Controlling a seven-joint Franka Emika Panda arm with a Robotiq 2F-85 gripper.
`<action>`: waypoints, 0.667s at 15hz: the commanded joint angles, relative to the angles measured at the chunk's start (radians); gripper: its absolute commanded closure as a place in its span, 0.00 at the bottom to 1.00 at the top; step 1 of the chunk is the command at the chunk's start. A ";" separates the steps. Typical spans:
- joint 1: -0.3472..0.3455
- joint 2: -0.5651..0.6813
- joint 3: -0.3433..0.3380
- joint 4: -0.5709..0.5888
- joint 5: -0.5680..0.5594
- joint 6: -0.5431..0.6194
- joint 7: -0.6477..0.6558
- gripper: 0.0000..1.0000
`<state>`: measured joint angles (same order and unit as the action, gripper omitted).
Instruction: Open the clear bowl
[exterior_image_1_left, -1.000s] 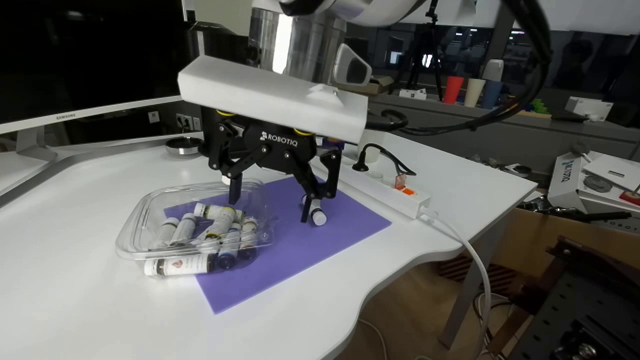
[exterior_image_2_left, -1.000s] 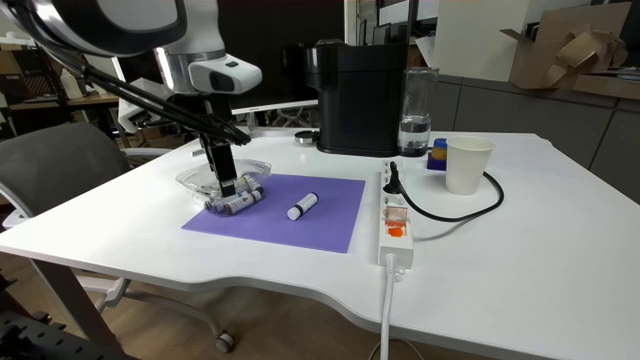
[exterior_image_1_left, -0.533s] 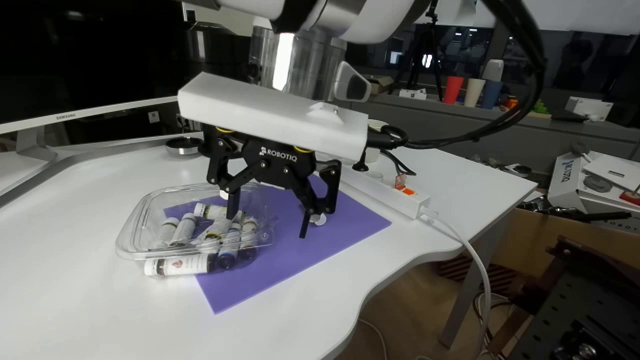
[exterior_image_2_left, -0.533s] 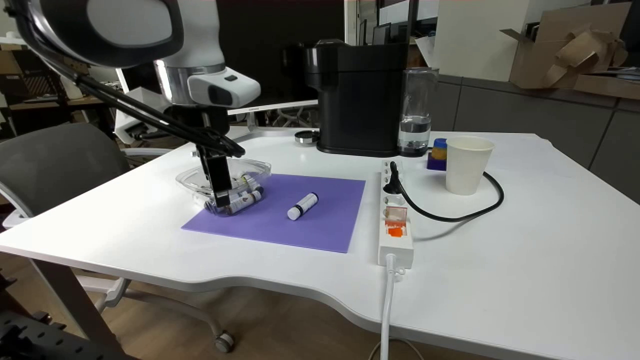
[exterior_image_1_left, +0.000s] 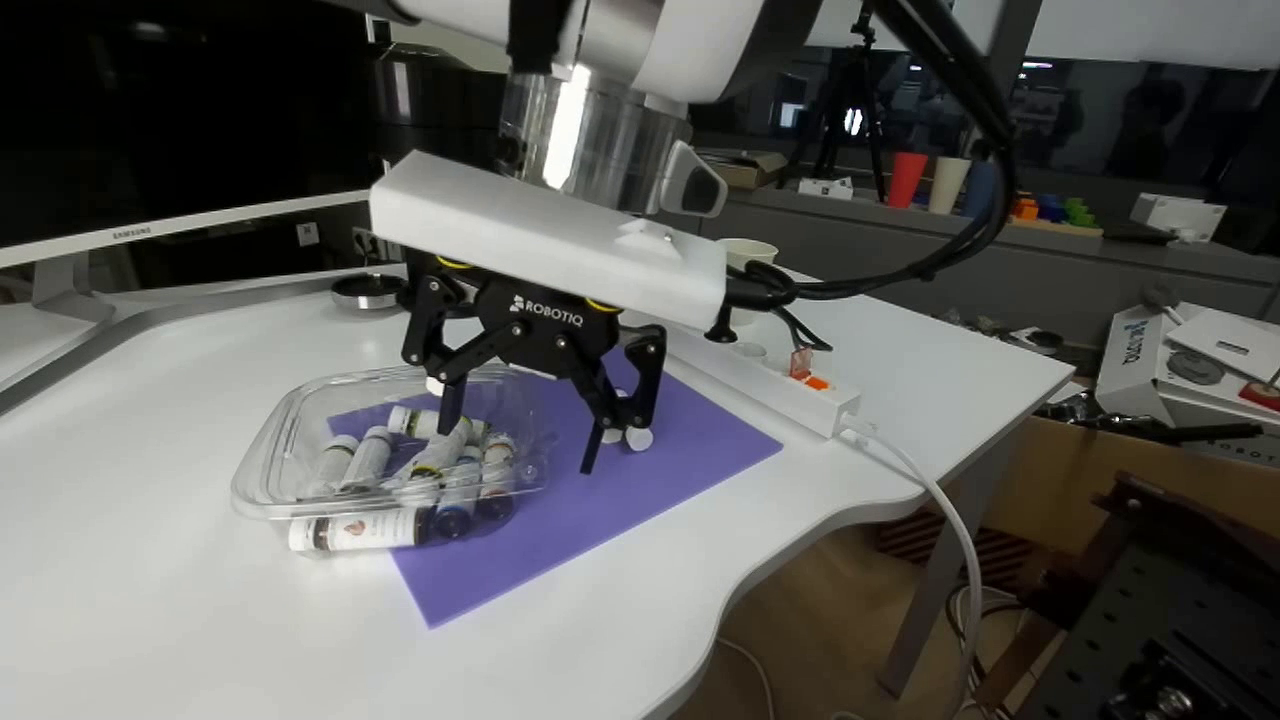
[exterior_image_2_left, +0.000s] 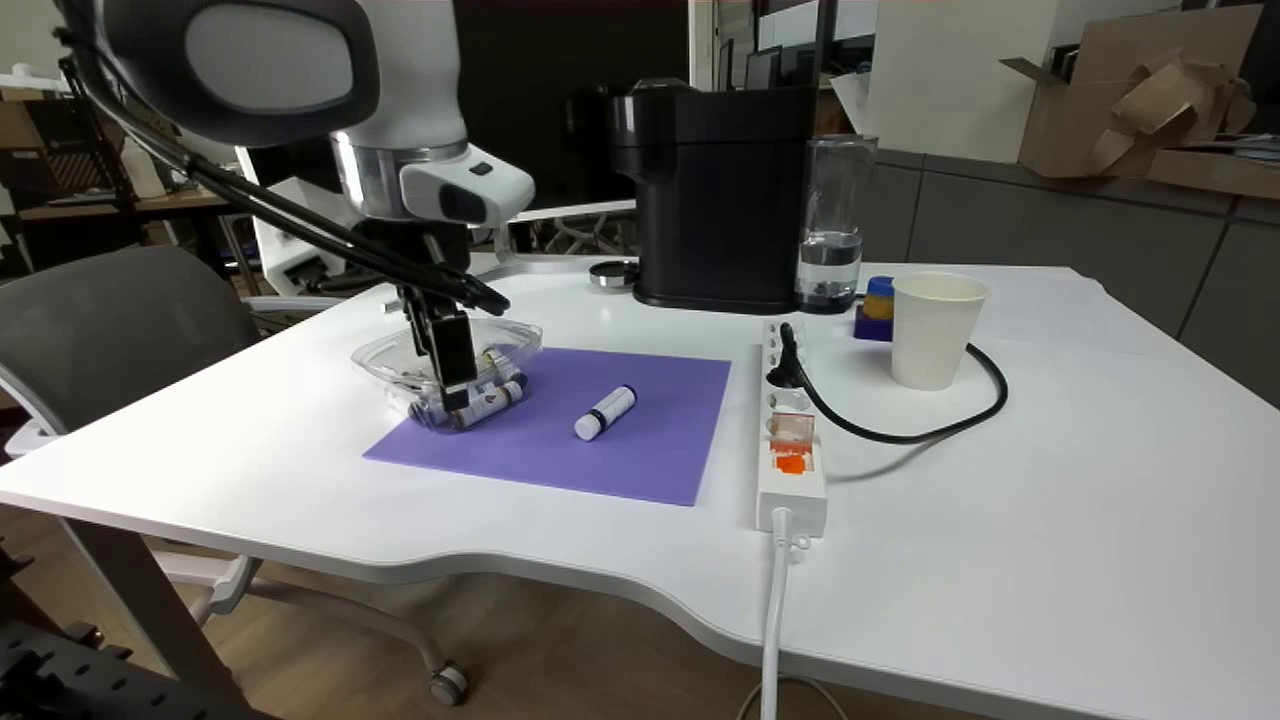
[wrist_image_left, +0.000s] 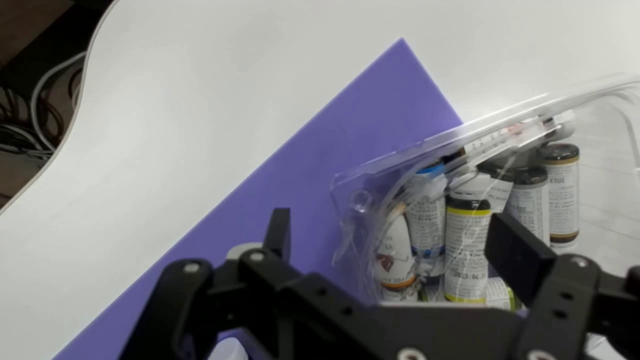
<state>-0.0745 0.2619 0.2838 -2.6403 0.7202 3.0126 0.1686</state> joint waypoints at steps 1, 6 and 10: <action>-0.059 0.031 0.050 0.038 0.056 0.002 -0.084 0.00; -0.112 0.051 0.102 0.065 0.099 0.003 -0.159 0.00; -0.142 0.054 0.140 0.077 0.130 0.001 -0.206 0.00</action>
<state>-0.1832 0.3079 0.3878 -2.5836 0.8118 3.0127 0.0084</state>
